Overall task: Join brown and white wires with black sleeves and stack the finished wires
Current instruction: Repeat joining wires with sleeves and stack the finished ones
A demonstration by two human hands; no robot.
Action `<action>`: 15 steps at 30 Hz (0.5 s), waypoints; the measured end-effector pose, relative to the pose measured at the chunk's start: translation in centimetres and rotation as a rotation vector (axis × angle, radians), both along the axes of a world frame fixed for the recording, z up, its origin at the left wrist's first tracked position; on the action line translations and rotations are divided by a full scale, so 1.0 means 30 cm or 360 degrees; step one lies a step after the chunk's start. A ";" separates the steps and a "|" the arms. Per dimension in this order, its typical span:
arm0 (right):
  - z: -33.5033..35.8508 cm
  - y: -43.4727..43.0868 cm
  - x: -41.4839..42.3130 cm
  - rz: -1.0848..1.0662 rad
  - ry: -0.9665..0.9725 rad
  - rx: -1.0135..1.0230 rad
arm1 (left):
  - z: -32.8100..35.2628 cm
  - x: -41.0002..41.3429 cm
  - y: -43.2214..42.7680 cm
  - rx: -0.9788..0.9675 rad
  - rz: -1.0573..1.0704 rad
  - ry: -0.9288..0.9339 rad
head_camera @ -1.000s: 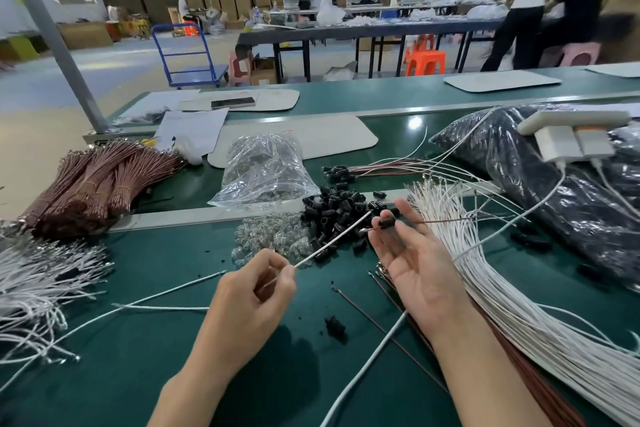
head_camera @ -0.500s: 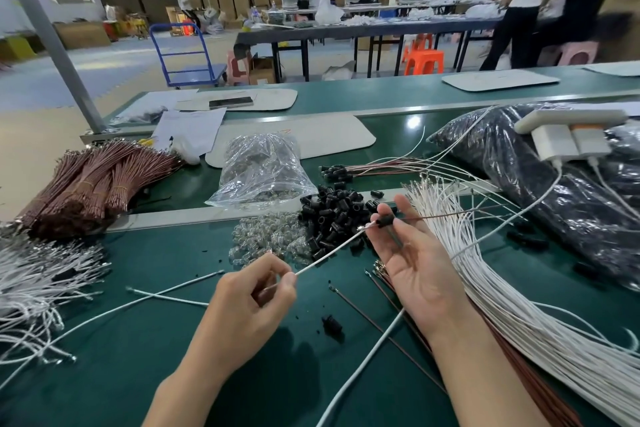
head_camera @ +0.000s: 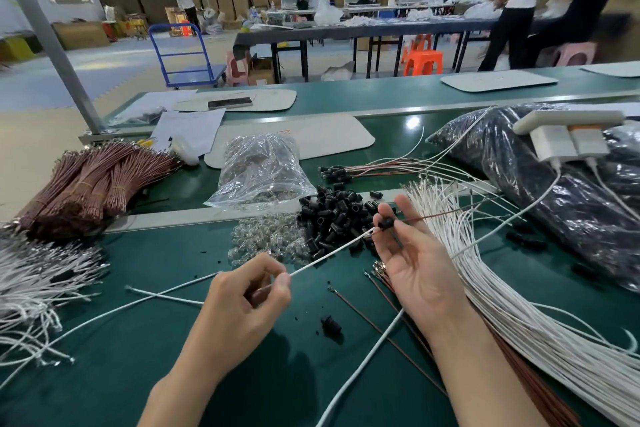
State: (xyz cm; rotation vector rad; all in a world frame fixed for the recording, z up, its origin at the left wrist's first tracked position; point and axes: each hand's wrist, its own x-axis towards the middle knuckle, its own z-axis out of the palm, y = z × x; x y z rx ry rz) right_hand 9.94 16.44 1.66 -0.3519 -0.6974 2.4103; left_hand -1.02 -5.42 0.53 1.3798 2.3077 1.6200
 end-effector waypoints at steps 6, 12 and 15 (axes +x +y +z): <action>0.009 -0.012 0.001 0.0041 -0.0019 0.0033 | 0.002 0.002 0.004 -0.0008 0.0005 0.0002; 0.014 -0.028 -0.001 0.0109 0.0017 0.0011 | -0.008 0.000 0.008 -0.0004 0.0049 0.0033; 0.014 -0.039 -0.007 0.0133 0.0034 -0.0024 | -0.017 -0.006 0.010 -0.0010 0.0087 0.0065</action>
